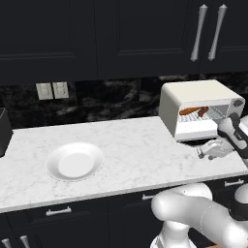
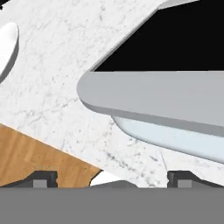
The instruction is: Pick up the kebab skewer and baguette bread, and place them inside the toaster oven. Close the toaster oven door and start by setting the timer.
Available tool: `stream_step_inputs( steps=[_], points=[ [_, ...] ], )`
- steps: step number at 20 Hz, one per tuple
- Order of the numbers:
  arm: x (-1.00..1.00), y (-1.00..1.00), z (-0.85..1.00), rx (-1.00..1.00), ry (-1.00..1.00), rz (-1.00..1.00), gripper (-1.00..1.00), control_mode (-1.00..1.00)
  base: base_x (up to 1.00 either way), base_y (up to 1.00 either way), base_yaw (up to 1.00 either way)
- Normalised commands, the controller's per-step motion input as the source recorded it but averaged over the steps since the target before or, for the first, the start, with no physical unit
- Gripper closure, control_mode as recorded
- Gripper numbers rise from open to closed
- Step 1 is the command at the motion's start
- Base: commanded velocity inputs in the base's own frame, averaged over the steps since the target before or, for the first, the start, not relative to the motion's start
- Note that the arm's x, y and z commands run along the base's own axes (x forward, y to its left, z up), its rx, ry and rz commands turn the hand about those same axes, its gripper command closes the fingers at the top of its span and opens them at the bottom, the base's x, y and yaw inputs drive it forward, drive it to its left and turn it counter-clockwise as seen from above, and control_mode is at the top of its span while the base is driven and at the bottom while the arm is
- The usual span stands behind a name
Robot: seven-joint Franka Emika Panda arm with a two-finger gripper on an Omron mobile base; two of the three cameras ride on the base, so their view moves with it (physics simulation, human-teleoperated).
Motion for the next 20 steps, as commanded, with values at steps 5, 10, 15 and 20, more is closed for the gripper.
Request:
stream_step_inputs(
  steps=[5, 10, 15, 20],
  points=[
    [0.73, 0.09, 0.12, -0.13, -0.33, 0.00, -1.00, -1.00, 0.00, 0.00, 0.00],
    [0.63, 0.35, 0.03, -0.18, -0.51, -0.02, -1.00, -1.00, 0.00, 0.00, 0.00],
    [0.61, 0.59, 0.00, -0.18, -0.60, -0.05, -1.00, -1.00, 0.00, 0.00, 0.00],
    [0.53, 0.60, -0.01, -0.21, -0.57, -0.08, -1.00, -1.00, 0.00, 0.00, 0.00]
  ],
)
